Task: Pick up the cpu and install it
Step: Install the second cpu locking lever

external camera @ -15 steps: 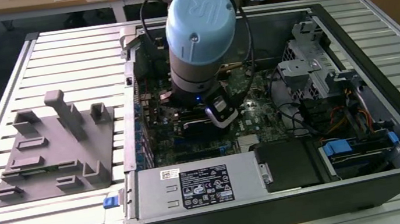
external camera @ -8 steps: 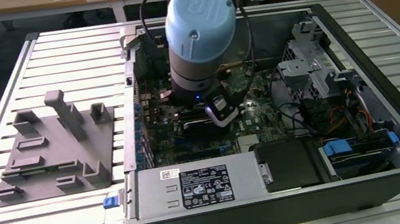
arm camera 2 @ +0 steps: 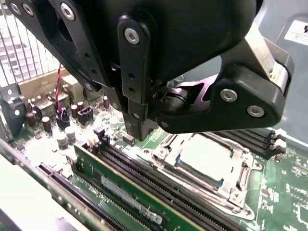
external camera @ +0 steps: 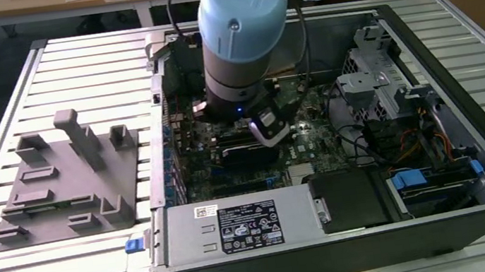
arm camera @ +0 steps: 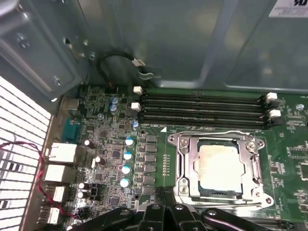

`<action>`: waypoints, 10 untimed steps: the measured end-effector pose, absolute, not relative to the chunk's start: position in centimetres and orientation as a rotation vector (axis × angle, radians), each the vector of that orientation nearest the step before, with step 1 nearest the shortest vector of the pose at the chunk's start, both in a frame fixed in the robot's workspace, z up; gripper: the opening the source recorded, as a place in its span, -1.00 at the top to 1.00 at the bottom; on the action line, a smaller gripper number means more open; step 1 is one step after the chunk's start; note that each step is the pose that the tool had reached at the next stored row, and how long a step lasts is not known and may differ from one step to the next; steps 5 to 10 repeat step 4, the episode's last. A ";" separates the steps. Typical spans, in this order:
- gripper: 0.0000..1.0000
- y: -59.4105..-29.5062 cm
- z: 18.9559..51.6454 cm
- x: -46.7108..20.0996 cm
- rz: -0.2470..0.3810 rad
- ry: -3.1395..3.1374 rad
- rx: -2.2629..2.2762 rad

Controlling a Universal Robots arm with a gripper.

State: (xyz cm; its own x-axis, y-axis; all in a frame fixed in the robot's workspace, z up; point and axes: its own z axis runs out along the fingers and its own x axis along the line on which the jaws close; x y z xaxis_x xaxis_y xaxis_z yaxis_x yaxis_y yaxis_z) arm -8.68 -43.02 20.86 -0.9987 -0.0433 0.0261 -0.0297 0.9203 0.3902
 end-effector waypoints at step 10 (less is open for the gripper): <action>0.79 -43.0 21.4 -8.7 -0.618 -3.045 0.058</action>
